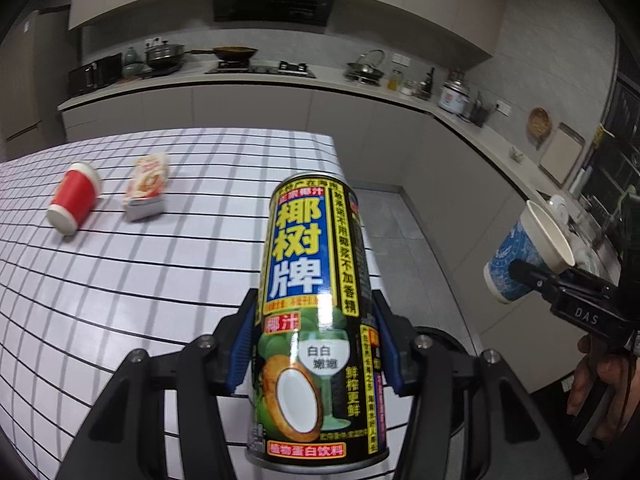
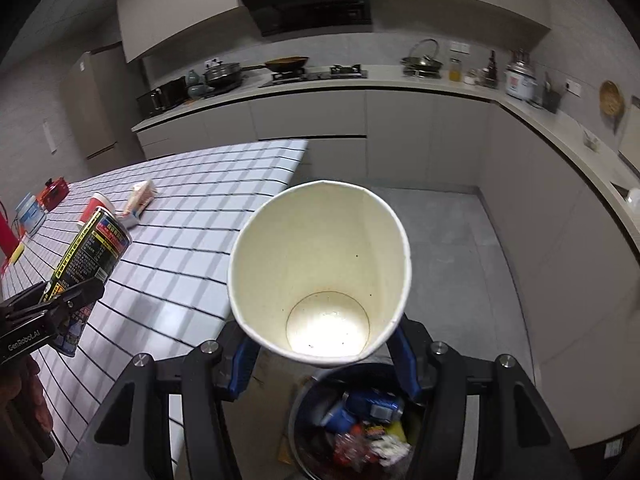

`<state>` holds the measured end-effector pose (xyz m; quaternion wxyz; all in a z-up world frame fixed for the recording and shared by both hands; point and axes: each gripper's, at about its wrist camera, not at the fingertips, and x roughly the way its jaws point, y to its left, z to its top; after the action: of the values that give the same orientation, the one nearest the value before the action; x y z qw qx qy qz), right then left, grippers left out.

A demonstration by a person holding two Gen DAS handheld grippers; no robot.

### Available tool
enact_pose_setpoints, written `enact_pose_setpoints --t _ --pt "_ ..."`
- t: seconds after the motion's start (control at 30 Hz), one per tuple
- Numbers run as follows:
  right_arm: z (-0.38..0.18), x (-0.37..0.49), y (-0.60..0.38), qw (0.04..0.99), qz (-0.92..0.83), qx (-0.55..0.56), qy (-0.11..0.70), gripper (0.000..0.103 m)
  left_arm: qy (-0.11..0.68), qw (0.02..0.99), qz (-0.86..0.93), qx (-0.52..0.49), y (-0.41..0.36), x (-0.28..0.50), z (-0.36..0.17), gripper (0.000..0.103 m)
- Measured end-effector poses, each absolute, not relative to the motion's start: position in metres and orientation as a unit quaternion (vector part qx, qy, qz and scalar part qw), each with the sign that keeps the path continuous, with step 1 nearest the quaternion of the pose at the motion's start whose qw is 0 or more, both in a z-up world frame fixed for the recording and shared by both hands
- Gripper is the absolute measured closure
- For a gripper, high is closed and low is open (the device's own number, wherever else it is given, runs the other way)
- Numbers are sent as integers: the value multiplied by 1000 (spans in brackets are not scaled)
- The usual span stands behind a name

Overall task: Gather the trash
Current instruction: 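Carry the coconut can and blue cup over the black bin and release both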

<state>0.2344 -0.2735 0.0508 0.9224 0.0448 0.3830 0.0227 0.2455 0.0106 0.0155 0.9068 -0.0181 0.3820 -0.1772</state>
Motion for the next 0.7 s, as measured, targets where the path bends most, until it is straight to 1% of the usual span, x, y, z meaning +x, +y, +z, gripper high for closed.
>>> enact_pose_setpoints --t 0.17,0.33,0.57,0.7 --pt "36 214 -311 917 12 49 397 44 388 898 -210 -3 -37 235 13 49" --pt "10 201 -339 907 14 51 418 43 399 888 -228 9 -77 221 -1 49" --pt "-23 198 -361 895 29 55 442 43 417 881 -225 10 -108 214 -18 49" --pt "-53 197 -362 884 42 30 465 43 432 873 -225 8 -125 205 -35 49"
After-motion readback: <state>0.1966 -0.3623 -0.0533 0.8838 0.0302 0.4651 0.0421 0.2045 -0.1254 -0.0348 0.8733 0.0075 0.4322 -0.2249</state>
